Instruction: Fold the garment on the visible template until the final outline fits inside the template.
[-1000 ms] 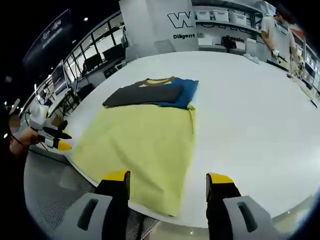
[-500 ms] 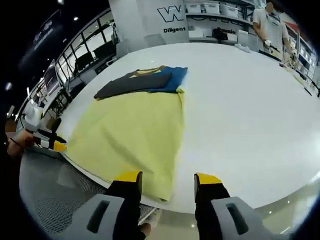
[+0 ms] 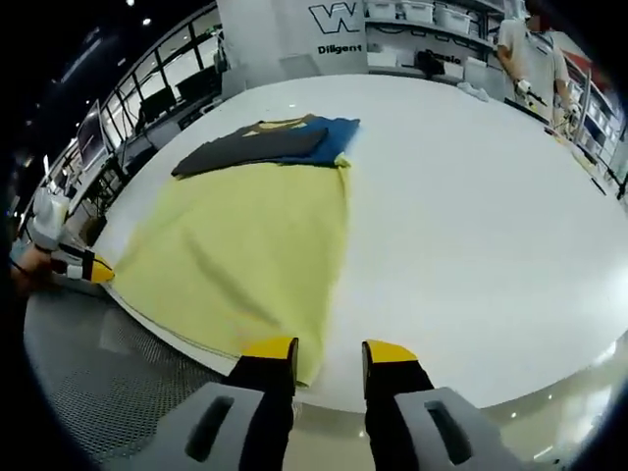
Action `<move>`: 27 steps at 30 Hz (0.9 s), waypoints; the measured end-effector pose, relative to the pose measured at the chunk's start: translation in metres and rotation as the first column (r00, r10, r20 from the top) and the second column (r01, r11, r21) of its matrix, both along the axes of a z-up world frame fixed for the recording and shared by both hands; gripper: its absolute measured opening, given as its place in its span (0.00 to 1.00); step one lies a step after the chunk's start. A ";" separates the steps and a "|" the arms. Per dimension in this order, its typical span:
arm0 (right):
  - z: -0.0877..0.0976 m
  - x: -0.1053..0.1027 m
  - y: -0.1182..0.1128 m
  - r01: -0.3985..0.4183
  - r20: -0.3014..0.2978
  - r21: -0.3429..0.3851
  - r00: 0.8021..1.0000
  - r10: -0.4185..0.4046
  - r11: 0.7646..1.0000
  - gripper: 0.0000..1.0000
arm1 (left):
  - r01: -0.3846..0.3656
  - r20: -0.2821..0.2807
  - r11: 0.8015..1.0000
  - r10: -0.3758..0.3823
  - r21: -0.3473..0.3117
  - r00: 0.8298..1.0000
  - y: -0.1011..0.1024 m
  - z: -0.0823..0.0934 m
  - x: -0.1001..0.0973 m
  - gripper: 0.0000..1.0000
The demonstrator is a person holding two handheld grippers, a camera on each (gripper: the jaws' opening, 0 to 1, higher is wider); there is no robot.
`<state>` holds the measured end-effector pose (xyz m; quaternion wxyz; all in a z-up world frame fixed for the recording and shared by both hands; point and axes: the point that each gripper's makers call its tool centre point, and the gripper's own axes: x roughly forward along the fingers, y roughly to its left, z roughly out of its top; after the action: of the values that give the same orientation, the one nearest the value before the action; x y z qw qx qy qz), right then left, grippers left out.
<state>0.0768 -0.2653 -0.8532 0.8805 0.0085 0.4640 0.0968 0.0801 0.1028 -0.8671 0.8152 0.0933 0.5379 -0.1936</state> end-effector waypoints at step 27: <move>-0.017 -0.008 0.002 -0.119 -0.100 -0.114 0.989 0.108 0.986 0.00 | -0.017 -0.067 0.993 0.009 -0.120 0.998 0.008 0.002 0.001 0.01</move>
<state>0.0687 -0.2634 -0.8701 0.8497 -0.0662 0.5096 0.1184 0.0808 0.1110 -0.8654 0.8023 0.0340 0.5525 -0.2232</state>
